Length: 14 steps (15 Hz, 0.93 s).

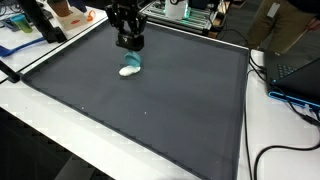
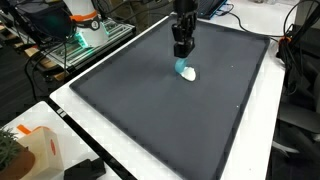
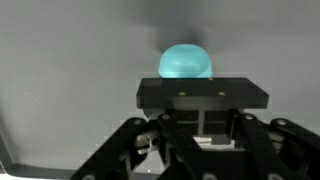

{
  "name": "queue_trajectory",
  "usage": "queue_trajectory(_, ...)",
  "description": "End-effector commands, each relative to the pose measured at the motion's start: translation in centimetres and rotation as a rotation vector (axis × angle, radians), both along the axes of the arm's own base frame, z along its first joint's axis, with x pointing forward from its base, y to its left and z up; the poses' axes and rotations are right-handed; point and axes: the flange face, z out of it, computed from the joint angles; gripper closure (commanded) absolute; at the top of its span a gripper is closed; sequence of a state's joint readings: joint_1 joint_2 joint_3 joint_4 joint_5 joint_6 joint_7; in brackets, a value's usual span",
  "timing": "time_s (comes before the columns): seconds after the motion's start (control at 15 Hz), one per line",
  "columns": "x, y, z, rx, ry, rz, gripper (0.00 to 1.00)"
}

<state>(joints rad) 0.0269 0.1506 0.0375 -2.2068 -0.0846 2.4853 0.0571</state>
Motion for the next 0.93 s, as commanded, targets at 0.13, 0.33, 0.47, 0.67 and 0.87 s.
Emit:
queue_trajectory(0.13, 0.8, 0.5, -7.4, 0.009, 0.175, 0.011, 0.78)
queue_trajectory(0.33, 2.3, 0.1, -5.9, -0.04, 0.2, -0.011, 0.78)
queue_trajectory(0.47, 1.1, -1.1, 1.0, -0.097, 0.219, -0.048, 0.78)
queue_trajectory(0.67, -3.2, 0.3, 6.5, -0.058, 0.183, -0.006, 0.78)
queue_trajectory(0.87, -7.4, 2.9, 9.9, 0.048, 0.208, 0.066, 0.78)
